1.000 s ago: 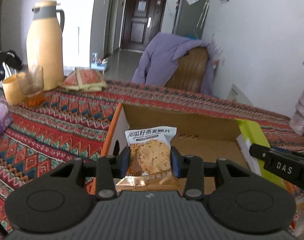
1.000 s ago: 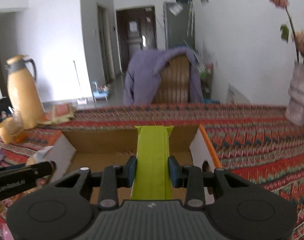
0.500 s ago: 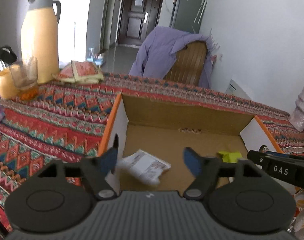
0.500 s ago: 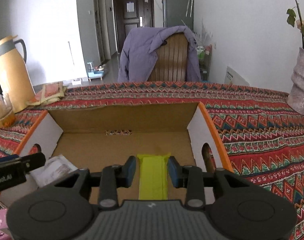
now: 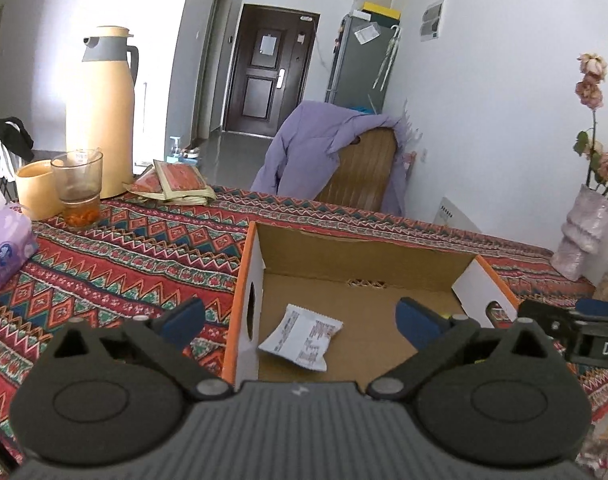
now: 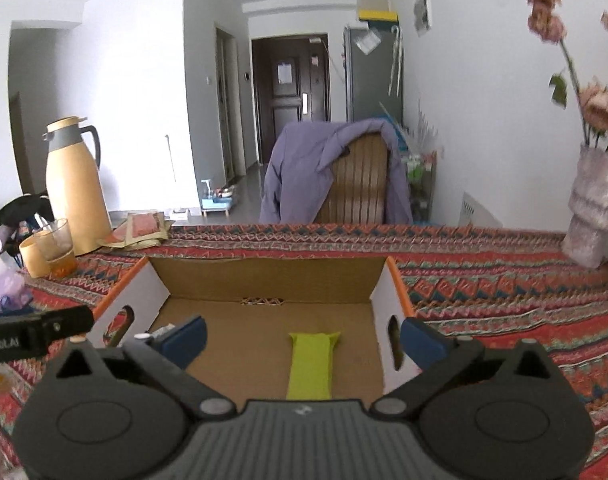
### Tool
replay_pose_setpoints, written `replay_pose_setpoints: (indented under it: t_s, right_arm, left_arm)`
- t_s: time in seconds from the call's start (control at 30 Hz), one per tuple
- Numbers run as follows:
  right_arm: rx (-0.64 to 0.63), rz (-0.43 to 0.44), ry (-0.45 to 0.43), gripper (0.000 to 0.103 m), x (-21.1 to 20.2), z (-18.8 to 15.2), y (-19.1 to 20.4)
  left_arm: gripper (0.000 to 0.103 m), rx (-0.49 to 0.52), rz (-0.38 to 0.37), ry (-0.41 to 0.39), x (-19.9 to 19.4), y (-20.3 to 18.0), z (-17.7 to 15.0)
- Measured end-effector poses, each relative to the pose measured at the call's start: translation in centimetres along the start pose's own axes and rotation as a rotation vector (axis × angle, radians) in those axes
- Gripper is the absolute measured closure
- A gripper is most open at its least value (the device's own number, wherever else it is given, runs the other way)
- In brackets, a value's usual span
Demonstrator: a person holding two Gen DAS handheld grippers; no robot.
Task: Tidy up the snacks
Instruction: 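Withdraw both tools from the box back toward the snack pile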
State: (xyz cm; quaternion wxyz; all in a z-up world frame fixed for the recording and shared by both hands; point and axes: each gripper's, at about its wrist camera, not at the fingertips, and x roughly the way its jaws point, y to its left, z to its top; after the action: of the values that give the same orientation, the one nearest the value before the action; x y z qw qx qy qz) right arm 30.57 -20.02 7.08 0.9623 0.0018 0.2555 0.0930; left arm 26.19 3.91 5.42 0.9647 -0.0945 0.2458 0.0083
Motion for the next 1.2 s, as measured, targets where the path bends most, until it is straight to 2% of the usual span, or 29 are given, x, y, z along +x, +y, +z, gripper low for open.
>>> replay_pose_setpoints:
  t_s: [0.3,0.6,0.9,1.2]
  right_arm:
    - [0.009,-0.024,-0.031,0.0,-5.2,-3.6,-2.0]
    - [0.045,-0.028,-0.066,0.0,-9.3,-7.2,-3.2]
    - [0.037,-0.023,-0.057,0.0,-10.8,-10.5,-3.2]
    - [0.06,-0.035,-0.028,0.0,-10.2,-12.8,-3.8]
  left_arm:
    - [0.0,0.033,-0.021,0.005,-3.7,0.5,-2.9]
    - [0.0,0.058,-0.059,-0.022,-7.2,-0.1,-6.1]
    - [0.0,0.072,-0.061,-0.015,-8.9,-0.3,-10.0]
    - [0.0,0.088,-0.032,-0.031,-8.2,-0.3,-12.0]
